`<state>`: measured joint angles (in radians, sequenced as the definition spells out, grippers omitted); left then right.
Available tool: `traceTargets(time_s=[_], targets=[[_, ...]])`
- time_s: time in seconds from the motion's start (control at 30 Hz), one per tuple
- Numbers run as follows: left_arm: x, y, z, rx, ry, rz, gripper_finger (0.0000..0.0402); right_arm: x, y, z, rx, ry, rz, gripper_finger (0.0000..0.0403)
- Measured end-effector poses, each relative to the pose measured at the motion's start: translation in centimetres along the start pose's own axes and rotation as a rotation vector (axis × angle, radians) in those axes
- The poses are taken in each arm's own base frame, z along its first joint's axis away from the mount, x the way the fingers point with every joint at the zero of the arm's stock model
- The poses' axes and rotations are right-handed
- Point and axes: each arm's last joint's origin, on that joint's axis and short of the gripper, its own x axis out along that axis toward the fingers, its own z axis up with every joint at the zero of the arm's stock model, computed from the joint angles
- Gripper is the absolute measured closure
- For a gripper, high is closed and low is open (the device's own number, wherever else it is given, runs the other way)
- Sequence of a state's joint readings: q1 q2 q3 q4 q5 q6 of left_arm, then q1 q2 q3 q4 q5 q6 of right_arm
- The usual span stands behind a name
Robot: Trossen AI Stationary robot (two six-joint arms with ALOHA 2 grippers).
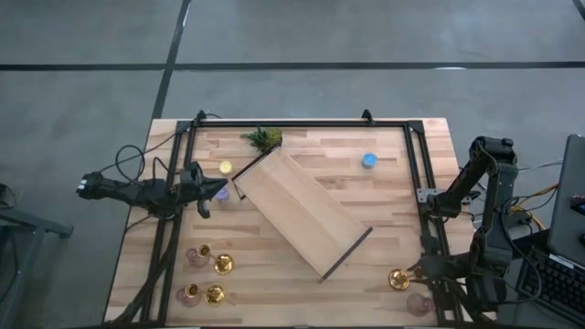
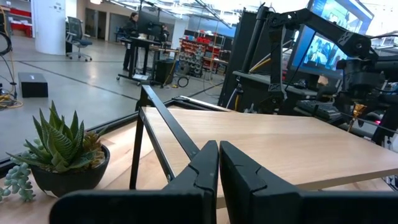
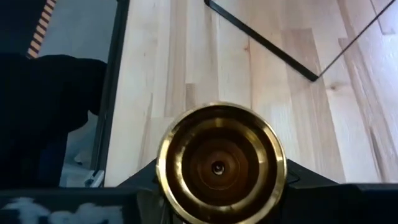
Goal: Pick & Place candle stick holders
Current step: Put the top right gold candle holder on the shelf
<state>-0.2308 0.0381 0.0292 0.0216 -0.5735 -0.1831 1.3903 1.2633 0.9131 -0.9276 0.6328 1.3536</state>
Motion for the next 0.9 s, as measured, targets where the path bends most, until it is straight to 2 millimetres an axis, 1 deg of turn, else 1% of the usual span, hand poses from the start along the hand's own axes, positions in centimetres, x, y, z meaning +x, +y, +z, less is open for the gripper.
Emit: traceTargets(time_s=[0.3, 0.53, 0.7, 0.8, 0.9], targets=[[0.0, 0.0, 0.0, 0.0, 0.0, 0.0, 0.0383, 0.0, 0.0, 0.0, -0.005, -0.003, -0.002, 0.0333], [0.0, 0.0, 0.0, 0.0, 0.0, 0.0, 0.0383, -0.1, 0.0, 0.2, -0.021, -0.028, -0.007, 0.0352], [0.0, 0.0, 0.0, 0.0, 0.0, 0.0, 0.0383, -1.0, 0.5, 1.3, -0.051, -0.076, 0.013, 0.0369], [0.0, 0.0, 0.0, 0.0, 0.0, 0.0, 0.0383, -1.7, 0.7, 2.1, -0.073, -0.126, 0.017, 0.0369], [0.0, 0.0, 0.0, 0.0, 0.0, 0.0, 0.0383, -2.6, 0.8, 3.3, -0.096, -0.174, -0.001, 0.0369]])
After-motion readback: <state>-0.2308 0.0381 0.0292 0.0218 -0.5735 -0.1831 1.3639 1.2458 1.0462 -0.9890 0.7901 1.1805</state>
